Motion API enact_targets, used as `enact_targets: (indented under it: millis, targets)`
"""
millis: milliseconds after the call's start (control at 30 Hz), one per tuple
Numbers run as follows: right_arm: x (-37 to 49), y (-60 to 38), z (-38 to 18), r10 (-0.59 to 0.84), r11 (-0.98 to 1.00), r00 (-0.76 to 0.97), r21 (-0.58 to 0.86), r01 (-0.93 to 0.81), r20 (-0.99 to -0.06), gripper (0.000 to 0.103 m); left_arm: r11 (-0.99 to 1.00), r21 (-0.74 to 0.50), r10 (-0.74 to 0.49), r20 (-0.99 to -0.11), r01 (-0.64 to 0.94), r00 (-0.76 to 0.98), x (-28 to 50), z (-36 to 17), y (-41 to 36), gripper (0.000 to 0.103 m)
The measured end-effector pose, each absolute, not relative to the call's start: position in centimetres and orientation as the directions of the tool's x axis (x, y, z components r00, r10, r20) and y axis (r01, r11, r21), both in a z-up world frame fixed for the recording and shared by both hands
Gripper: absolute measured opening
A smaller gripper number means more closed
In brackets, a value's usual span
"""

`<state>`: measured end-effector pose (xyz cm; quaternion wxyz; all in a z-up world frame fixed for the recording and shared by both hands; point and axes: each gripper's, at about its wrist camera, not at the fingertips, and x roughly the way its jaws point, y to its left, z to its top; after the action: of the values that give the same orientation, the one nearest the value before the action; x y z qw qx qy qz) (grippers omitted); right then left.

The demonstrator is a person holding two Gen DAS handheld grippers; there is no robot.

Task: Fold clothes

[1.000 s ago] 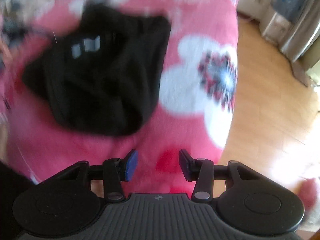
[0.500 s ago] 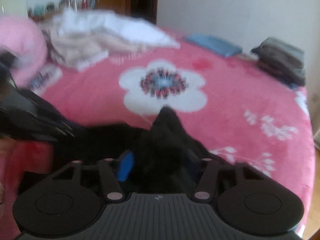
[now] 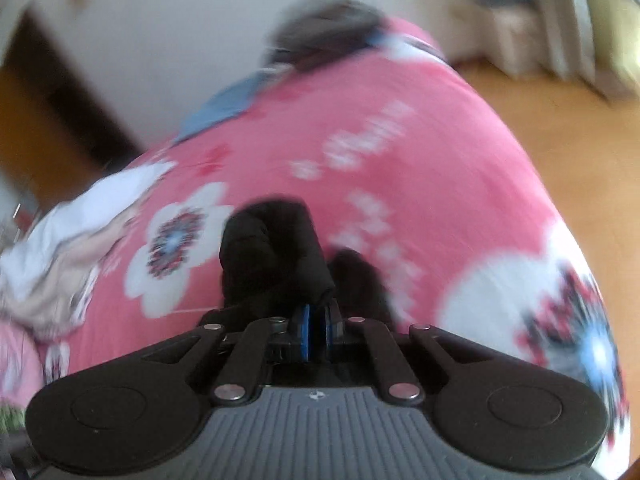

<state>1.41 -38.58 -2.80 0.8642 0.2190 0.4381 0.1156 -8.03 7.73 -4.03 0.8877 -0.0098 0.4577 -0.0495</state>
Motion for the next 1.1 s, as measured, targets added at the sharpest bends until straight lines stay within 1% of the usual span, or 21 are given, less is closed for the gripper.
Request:
enact_targets:
  millis: [67,133,200,233,267,333,367,400,433,467,533,567,600,700,767,800,833,867,900,967,1100]
  targets:
    - [1.2,-40.8,-4.4,0.364,0.852,0.570,0.510,0.115,-0.737,0.010,0.992,-0.072,-0.120,-0.814,0.106,0.569,-7.9,-4.1,7.8,0.003]
    - [0.6,-42.0,-4.5,0.346,0.847,0.578,0.511,0.146,-0.739,0.010,0.987,-0.095,-0.150,-0.814,0.126,0.561,-7.8,-3.9,8.2,0.004]
    - [0.0,-43.1,-4.4,0.329,0.846,0.592,0.508,0.162,-0.736,0.011,0.982,-0.124,-0.181,-0.811,0.139,0.557,-7.7,-3.7,8.6,0.010]
    - [-0.1,-42.8,-3.6,0.334,0.859,0.610,0.499,0.118,-0.719,0.012,0.980,-0.146,-0.199,-0.806,0.139,0.558,-7.7,-3.5,8.9,0.019]
    - [-0.1,-42.2,-2.6,0.347,0.874,0.630,0.483,0.051,-0.695,0.016,0.976,-0.171,-0.218,-0.795,0.136,0.566,-7.7,-3.1,9.2,0.027]
    - [-0.2,-41.0,-0.6,0.378,0.895,0.664,0.439,-0.082,-0.645,0.027,0.964,-0.230,-0.263,-0.762,0.133,0.591,-7.5,-2.4,9.6,0.035]
    - [0.2,-39.7,0.3,0.408,0.897,0.663,0.409,-0.165,-0.628,0.038,0.958,-0.254,-0.282,-0.748,0.133,0.600,-7.2,-2.1,9.5,0.039]
    - [0.7,-38.1,1.1,0.444,0.892,0.652,0.375,-0.253,-0.615,0.047,0.953,-0.274,-0.296,-0.738,0.132,0.606,-6.7,-1.9,9.3,0.041]
    - [1.4,-36.2,1.5,0.480,0.877,0.623,0.341,-0.339,-0.617,0.049,0.949,-0.286,-0.308,-0.736,0.135,0.603,-6.1,-2.0,9.0,0.045]
    - [2.1,-34.2,1.8,0.515,0.853,0.585,0.307,-0.421,-0.626,0.050,0.946,-0.293,-0.317,-0.739,0.141,0.594,-5.4,-2.2,8.5,0.045]
    - [3.5,-30.5,1.6,0.559,0.799,0.512,0.261,-0.541,-0.652,0.054,0.948,-0.281,-0.316,-0.773,0.149,0.551,-3.5,-3.3,7.2,0.045]
    - [4.3,-28.9,1.1,0.542,0.795,0.502,0.219,-0.565,-0.674,0.059,0.950,-0.273,-0.312,-0.791,0.153,0.526,-2.4,-3.9,6.5,0.045]
    - [5.1,-27.5,0.6,0.509,0.800,0.504,0.168,-0.576,-0.697,0.060,0.952,-0.264,-0.305,-0.812,0.152,0.497,-1.3,-4.7,6.0,0.045]
    - [8.3,-24.1,-1.4,0.374,0.835,0.517,0.037,-0.549,-0.770,0.060,0.942,-0.268,-0.331,-0.838,0.201,0.434,0.3,-6.1,4.6,0.045]
    - [9.4,-23.5,-3.1,0.304,0.851,0.477,0.010,-0.525,-0.824,0.059,0.938,-0.229,-0.326,-0.836,0.259,0.441,0.3,-6.1,3.4,0.043]
    - [9.9,-23.2,-3.9,0.273,0.856,0.452,0.000,-0.517,-0.849,0.053,0.935,-0.209,-0.324,-0.833,0.288,0.449,0.0,-6.1,2.8,0.039]
    - [10.4,-23.0,-4.8,0.240,0.860,0.426,-0.011,-0.509,-0.872,0.050,0.930,-0.204,-0.330,-0.829,0.306,0.452,-0.2,-6.1,2.5,0.028]
    - [10.2,-23.3,-4.8,0.238,0.864,0.426,-0.010,-0.503,-0.873,0.031,0.925,-0.211,-0.343,-0.819,0.315,0.460,-0.6,-5.9,2.5,0.016]
    - [9.7,-23.8,-4.6,0.249,0.867,0.438,-0.002,-0.498,-0.864,0.011,0.921,-0.220,-0.357,-0.806,0.322,0.472,-1.1,-5.7,2.5,0.012]
    - [8.9,-25.8,-2.9,0.320,0.885,0.466,0.084,-0.459,-0.825,0.011,0.906,-0.229,-0.393,-0.770,0.356,0.503,-2.1,-4.9,2.7,0.007]
    - [4.9,-30.8,0.6,0.414,0.897,0.579,0.208,-0.390,-0.702,0.010,0.849,-0.269,-0.506,-0.663,0.456,0.551,-5.4,-2.8,3.2,0.007]
